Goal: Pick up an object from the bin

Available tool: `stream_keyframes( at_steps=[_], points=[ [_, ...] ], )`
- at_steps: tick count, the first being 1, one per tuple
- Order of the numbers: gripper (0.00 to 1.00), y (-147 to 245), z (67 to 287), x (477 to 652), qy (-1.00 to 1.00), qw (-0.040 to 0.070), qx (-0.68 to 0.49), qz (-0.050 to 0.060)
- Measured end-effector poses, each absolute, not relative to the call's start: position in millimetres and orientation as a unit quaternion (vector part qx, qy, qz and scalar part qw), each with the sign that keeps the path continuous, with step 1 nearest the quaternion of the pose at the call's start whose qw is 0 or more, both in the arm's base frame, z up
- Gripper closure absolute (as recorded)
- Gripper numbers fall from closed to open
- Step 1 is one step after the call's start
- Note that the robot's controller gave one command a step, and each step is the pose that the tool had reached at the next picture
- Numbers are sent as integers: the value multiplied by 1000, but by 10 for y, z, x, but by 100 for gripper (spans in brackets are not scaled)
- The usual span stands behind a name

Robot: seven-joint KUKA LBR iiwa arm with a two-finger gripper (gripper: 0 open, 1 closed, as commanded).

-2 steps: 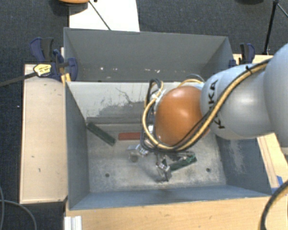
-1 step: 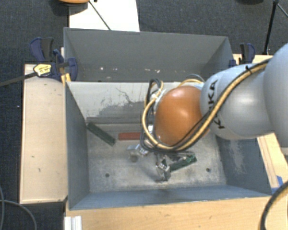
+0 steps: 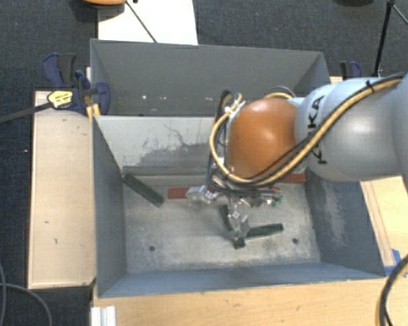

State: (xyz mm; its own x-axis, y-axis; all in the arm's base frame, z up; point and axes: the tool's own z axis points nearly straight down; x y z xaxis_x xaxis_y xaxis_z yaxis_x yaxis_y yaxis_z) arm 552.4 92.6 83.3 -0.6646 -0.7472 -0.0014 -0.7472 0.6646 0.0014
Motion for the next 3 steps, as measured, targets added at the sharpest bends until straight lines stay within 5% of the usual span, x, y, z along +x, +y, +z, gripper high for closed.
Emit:
stream_keyframes(
  at_steps=[1, 2, 3],
  points=[
    [0, 688, 973, 5677, 909, 2, -417, 0],
    [100, 77, 710, 5907, 890, 2, -456, 0],
    [0, 78, 707, 5901, 891, 1, -454, 1]
  ],
)
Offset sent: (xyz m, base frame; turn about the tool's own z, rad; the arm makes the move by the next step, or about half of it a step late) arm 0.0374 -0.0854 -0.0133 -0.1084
